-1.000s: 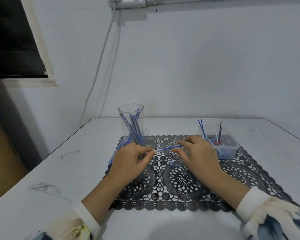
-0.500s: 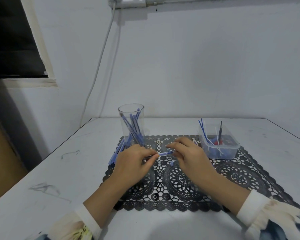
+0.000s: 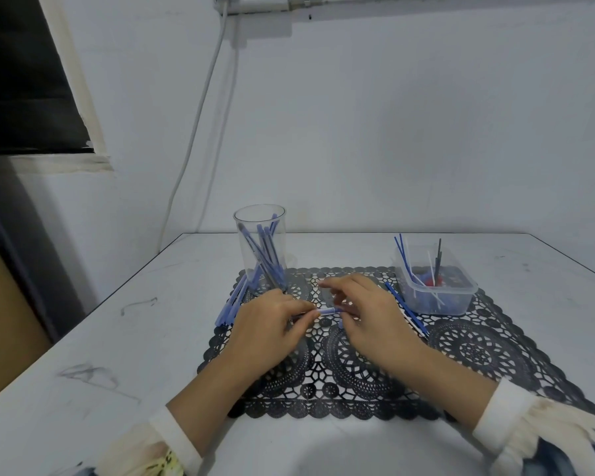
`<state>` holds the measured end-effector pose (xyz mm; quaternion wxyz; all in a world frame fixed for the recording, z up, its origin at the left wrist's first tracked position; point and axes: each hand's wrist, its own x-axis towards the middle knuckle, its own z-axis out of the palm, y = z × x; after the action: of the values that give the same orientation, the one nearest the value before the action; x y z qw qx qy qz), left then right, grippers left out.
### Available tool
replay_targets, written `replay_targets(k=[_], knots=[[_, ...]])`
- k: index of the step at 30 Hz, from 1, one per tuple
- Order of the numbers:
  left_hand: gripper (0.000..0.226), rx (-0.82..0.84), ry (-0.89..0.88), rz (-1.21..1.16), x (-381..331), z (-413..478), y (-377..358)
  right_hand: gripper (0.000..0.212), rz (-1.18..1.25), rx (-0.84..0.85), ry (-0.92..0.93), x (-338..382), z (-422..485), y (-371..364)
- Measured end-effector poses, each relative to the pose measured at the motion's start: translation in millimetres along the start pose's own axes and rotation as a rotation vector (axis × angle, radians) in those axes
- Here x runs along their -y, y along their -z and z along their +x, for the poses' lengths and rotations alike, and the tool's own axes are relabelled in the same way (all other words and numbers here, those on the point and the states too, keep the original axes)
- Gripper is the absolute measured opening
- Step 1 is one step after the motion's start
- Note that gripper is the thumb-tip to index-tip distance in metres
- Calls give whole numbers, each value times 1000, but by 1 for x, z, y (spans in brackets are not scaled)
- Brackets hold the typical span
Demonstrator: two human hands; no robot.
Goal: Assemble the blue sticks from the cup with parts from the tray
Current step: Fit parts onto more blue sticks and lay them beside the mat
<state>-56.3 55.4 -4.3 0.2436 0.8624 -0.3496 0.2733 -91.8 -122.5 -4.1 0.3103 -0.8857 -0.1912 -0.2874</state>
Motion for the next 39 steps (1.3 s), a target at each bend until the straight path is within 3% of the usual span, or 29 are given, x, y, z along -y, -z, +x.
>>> replay_targets(k=[8, 12, 19, 27, 39], knots=[[21, 12, 52, 0, 6, 1, 1, 23, -40, -47, -96, -5, 4, 9], [19, 38, 108, 35, 9, 1, 3, 21, -133, 53, -169, -13, 6, 11], [20, 39, 140, 56, 11, 2, 2, 26, -285, 310, -137, -19, 3, 3], [20, 60, 135, 52, 12, 2, 1, 21, -335, 390, -179, -17, 4, 4], [21, 67, 142, 58, 12, 2, -1, 13, 16, 15, -360, -4, 7, 10]])
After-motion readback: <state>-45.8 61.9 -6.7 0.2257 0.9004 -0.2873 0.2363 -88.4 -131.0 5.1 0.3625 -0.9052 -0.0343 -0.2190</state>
